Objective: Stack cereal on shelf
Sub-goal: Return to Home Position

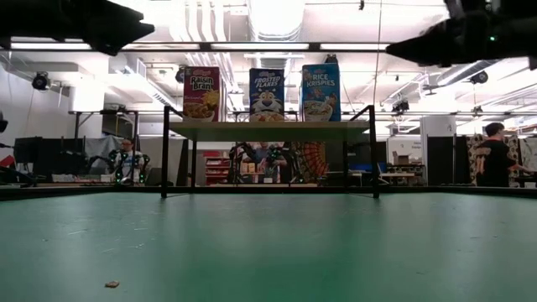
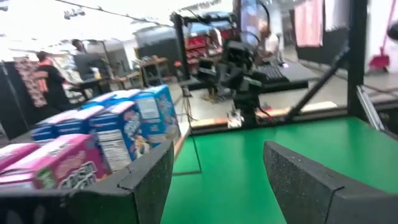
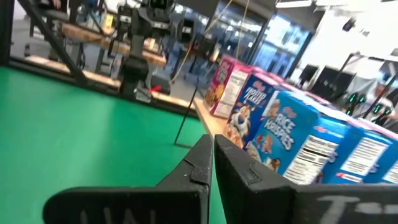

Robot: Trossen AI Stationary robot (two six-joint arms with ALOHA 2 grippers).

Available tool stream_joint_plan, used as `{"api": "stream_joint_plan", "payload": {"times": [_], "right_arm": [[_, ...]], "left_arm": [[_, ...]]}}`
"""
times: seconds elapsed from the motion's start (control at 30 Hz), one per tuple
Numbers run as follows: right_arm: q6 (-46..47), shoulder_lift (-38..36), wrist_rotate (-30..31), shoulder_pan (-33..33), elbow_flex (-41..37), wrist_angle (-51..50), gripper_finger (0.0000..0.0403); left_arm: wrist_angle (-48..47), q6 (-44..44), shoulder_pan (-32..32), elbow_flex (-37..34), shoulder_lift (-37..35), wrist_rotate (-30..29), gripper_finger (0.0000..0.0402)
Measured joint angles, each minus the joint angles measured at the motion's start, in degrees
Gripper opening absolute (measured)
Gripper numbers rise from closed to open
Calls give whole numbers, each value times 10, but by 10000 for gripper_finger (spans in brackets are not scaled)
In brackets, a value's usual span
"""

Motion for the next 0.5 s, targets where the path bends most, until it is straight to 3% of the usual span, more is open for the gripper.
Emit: {"api": "stream_joint_plan", "payload": {"times": [0.5], "right_arm": [[-4,-241,0,0,-110,-28,9]], "left_arm": [[-60,-49,0,-50,-178,-19,229]]}}
